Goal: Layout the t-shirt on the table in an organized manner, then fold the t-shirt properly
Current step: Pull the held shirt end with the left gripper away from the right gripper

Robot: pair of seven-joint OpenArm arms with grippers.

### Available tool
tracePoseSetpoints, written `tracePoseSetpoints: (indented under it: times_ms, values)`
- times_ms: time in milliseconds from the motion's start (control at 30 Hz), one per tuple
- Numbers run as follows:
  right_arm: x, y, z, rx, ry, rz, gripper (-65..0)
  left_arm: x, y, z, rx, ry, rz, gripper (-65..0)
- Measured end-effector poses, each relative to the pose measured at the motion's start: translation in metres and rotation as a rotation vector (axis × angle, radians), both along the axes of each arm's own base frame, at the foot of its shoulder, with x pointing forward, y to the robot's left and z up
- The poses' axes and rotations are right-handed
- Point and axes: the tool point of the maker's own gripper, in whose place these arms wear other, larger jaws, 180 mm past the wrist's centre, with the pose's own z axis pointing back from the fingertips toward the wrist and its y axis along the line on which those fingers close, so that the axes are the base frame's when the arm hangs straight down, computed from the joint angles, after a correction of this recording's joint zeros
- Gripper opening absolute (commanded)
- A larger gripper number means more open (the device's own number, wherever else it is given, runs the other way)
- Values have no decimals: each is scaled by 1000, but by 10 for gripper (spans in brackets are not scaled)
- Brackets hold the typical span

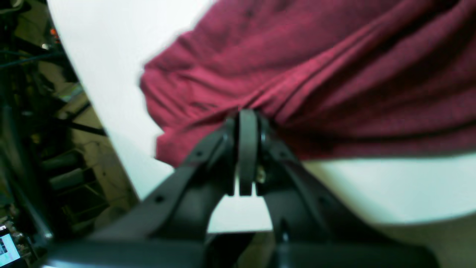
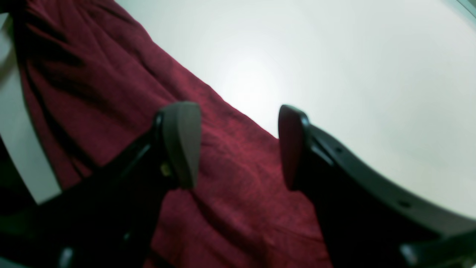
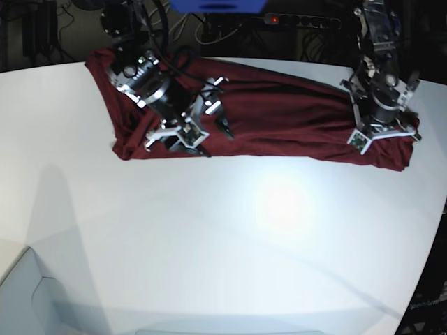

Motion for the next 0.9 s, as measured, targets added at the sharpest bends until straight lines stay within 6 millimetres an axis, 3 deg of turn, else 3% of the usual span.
tracePoseSetpoints:
  times_ms: [167, 433, 600, 767, 900]
  values:
    - [0, 0, 0, -1, 0, 0, -315, 25, 11, 21, 97, -41, 1, -645]
    - [0, -1, 0, -1, 0, -1, -315, 72, -25, 50, 132, -137, -113, -645]
    - [-2, -1, -2, -4, 5, 0, -315, 95, -47, 40, 118, -113, -178, -645]
    - [-2, -1, -3, -6, 10, -1, -315, 110, -52, 15, 104, -38, -194, -645]
    - [-2, -1, -3, -6, 9, 0, -315, 132, -56, 17, 93, -39, -202, -645]
